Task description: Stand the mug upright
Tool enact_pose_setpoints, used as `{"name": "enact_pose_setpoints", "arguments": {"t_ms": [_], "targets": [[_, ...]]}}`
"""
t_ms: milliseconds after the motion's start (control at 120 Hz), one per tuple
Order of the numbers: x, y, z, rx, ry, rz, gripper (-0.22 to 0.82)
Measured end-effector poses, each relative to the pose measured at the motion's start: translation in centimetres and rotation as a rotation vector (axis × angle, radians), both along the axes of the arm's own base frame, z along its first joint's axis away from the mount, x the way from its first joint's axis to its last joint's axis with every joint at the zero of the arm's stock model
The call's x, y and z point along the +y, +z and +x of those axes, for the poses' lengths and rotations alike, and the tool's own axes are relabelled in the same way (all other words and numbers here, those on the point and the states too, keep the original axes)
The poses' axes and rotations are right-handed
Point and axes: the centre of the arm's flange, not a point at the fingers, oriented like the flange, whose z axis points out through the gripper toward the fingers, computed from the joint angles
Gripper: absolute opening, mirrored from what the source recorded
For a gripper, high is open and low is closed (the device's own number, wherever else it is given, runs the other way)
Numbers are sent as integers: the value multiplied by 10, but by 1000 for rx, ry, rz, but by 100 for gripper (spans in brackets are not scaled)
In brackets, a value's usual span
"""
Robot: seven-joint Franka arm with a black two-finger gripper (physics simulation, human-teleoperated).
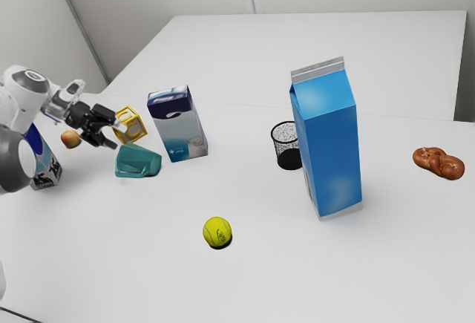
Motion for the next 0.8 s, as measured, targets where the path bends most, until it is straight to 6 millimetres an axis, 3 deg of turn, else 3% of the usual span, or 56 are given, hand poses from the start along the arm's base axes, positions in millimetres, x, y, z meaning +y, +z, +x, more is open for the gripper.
{"name": "enact_pose_setpoints", "arguments": {"t_ms": [342,475,550,658,800], "targets": [[-16,-35,-2,-62,-41,-68,60],[-18,-29,-4,-79,-65,-75,24],[-20,-28,-5,-85,-79,-84,8],[-22,-23,-7,-94,-99,-89,-4],[-27,-11,-16,-102,-113,-97,-12]]}}
